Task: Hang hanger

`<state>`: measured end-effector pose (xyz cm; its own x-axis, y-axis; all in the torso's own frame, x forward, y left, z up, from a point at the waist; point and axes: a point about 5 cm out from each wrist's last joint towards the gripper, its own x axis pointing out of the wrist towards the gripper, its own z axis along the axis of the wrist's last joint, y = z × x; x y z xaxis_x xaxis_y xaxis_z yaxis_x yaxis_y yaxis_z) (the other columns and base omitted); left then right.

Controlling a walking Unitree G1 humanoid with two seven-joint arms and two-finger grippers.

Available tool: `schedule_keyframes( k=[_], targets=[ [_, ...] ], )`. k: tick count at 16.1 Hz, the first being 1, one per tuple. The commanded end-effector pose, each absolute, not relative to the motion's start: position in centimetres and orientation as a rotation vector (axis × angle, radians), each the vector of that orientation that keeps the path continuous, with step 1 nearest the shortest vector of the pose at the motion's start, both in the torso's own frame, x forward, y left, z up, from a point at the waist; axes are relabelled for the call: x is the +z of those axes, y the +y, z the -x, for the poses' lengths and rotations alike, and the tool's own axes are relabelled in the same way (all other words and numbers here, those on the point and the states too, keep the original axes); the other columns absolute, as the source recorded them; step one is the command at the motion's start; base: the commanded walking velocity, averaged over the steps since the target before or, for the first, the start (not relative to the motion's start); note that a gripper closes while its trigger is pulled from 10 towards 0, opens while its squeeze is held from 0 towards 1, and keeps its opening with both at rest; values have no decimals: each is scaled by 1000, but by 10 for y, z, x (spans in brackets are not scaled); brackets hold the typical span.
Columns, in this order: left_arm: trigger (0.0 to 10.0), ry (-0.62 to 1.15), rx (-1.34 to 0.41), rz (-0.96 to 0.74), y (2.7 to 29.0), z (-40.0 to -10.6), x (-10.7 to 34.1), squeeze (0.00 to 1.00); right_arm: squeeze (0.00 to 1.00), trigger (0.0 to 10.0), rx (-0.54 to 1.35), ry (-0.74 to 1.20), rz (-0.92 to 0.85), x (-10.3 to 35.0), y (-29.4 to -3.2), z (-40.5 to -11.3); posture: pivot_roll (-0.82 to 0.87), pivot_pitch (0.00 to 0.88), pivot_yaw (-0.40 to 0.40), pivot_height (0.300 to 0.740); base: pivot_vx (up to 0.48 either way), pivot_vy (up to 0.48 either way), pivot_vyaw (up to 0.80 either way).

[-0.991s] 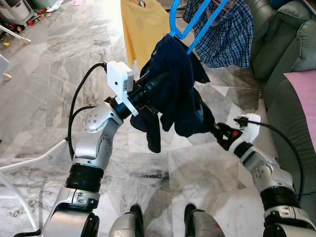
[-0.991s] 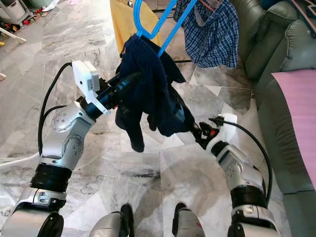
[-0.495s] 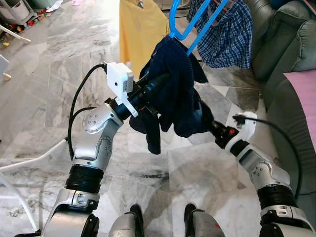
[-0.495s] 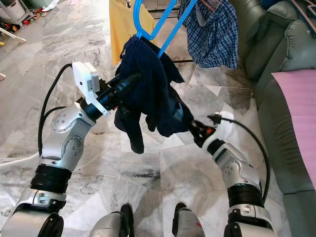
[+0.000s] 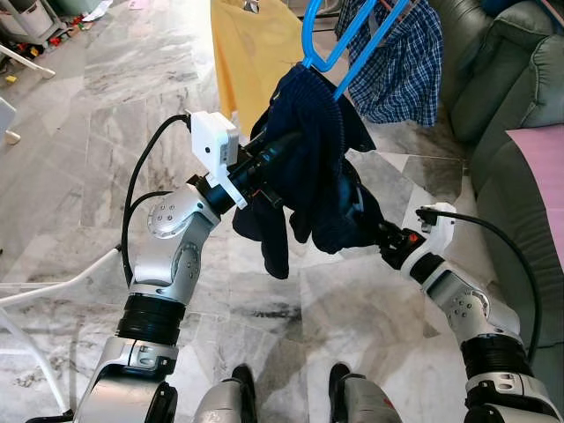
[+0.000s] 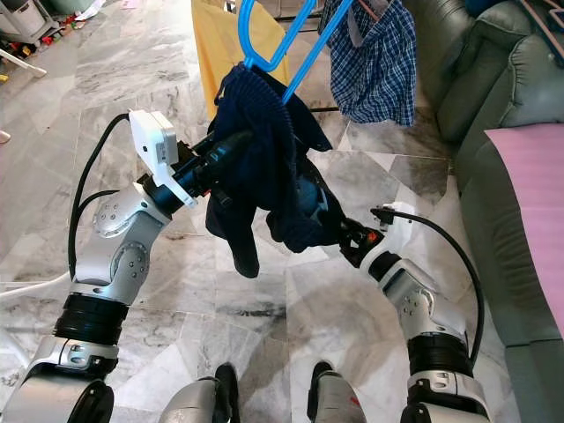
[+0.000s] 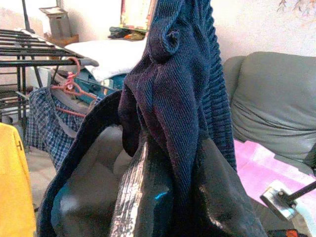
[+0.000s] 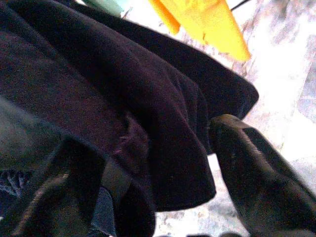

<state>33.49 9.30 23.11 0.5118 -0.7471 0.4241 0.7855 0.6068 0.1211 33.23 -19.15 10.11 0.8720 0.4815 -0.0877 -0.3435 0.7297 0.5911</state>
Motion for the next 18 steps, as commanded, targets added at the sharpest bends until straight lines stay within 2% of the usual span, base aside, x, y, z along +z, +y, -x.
schedule_keyframes(
  k=[1, 7, 18],
  targets=[
    [0, -521, -921, 84, 95, -332, 242, 0, 0, 0, 444, 313, -614, 87, -190, -326, -85, 263, 96, 740, 0, 0, 0],
    [0, -526, -912, 81, 97, -332, 243, 0, 0, 0, 416, 386, -642, 73, -185, -323, -81, 260, 94, 740, 0, 0, 0],
    [0, -519, -907, 79, 97, -335, 242, 0, 0, 0, 291, 365, -678, 70, -209, -323, -88, 258, 99, 740, 0, 0, 0]
  ],
)
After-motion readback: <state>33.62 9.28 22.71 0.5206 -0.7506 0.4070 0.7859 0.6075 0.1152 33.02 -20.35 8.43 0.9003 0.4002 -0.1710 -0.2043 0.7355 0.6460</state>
